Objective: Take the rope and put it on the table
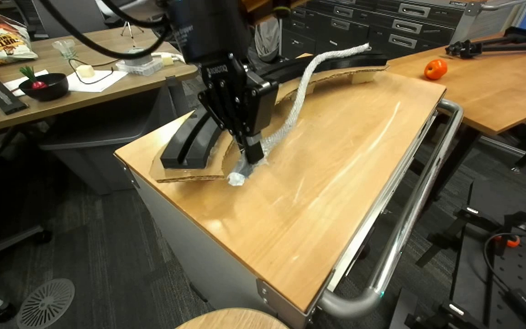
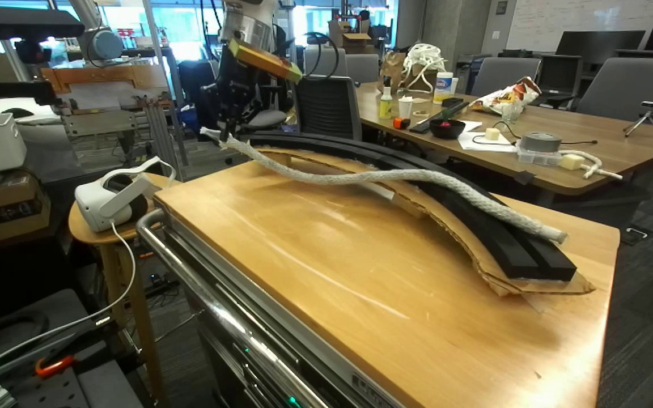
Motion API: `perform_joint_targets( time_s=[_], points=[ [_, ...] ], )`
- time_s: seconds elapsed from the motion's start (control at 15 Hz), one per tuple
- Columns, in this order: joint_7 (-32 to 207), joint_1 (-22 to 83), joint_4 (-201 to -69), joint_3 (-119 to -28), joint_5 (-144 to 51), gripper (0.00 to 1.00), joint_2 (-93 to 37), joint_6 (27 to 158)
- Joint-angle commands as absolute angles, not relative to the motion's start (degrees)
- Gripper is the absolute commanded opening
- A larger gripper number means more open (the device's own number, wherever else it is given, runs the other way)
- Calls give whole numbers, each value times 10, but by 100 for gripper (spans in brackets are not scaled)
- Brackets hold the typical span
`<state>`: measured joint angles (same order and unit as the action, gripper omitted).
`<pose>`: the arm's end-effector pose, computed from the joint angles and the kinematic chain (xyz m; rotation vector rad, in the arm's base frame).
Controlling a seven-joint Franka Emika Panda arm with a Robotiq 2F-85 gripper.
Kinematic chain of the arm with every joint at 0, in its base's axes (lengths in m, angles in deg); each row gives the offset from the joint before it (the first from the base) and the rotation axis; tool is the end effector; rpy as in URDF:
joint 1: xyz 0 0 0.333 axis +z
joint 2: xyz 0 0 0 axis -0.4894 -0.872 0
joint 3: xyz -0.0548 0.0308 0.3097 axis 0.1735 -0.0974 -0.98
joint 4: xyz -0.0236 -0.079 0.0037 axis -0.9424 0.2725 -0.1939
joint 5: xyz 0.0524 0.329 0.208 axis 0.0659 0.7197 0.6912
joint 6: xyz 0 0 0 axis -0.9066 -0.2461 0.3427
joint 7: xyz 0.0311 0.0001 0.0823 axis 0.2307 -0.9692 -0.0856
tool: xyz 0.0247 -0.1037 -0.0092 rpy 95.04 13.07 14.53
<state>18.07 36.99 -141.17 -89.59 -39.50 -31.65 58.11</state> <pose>0.5757 0.2082 0.3649 -2.1358 -1.9097 0.3395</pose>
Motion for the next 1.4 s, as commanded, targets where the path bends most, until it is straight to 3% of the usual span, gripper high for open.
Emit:
perform_joint_targets(
  time_s=[0.0, 0.07, 0.13, 0.2, 0.33, 0.73, 0.87, 1.33],
  points=[
    [180, 354, -1424, -892, -369, 7, -341, 600],
    [181, 351, -1424, -892, -369, 7, -347, 601],
    [183, 351, -1425, -892, -373, 32, -350, 602],
    [185, 351, -1428, -892, -379, 34, -347, 601],
    [194, 355, -1451, -891, -396, 48, -318, 606],
    [301, 376, -1539, -884, -489, 95, -171, 631],
    [334, 368, -1561, -876, -507, 100, -125, 636],
    [269, 379, -1526, -871, -479, 100, -136, 591]
  ],
)
